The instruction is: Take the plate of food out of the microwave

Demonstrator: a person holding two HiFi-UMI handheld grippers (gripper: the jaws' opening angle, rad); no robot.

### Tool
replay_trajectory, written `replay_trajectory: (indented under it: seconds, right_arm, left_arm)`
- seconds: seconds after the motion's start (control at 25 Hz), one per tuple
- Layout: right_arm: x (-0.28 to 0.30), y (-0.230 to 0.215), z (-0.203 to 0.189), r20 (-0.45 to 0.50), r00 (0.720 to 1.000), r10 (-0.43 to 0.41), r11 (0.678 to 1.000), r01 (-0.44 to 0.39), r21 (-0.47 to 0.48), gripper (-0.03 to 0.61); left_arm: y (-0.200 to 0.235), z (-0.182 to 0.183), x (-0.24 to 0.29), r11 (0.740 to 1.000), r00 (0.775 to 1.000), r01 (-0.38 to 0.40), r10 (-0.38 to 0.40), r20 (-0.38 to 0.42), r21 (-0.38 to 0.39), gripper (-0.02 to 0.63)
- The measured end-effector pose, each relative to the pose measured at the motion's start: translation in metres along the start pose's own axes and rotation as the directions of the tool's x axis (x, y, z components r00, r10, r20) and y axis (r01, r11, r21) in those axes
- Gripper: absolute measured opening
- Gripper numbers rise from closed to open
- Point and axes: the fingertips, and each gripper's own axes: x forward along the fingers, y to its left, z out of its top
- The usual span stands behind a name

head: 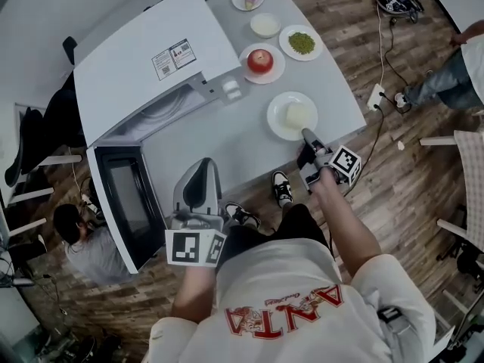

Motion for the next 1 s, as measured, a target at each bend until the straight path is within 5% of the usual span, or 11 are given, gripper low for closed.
replay_trajectory:
  seconds: [0.76, 1.0]
  right_arm:
    - [0.004, -0.013, 0.011, 0.033, 0.998, -0.06, 0.997, 0.058, 0.045, 0.019]
    - [0.005, 0.0, 0.006, -0.019, 0.999, -0.029, 0.998, 0.029, -0.05, 0.14]
  left_arm:
    - [-0.007, -0.008, -0.001, 1.0, 1.0, 0.0, 0.0, -0.023, -0.001, 0.009]
    - [-0.008, -0.008, -0.002, 1.0, 1.0, 0.004, -0.004, -0.024, -0.004, 0.009]
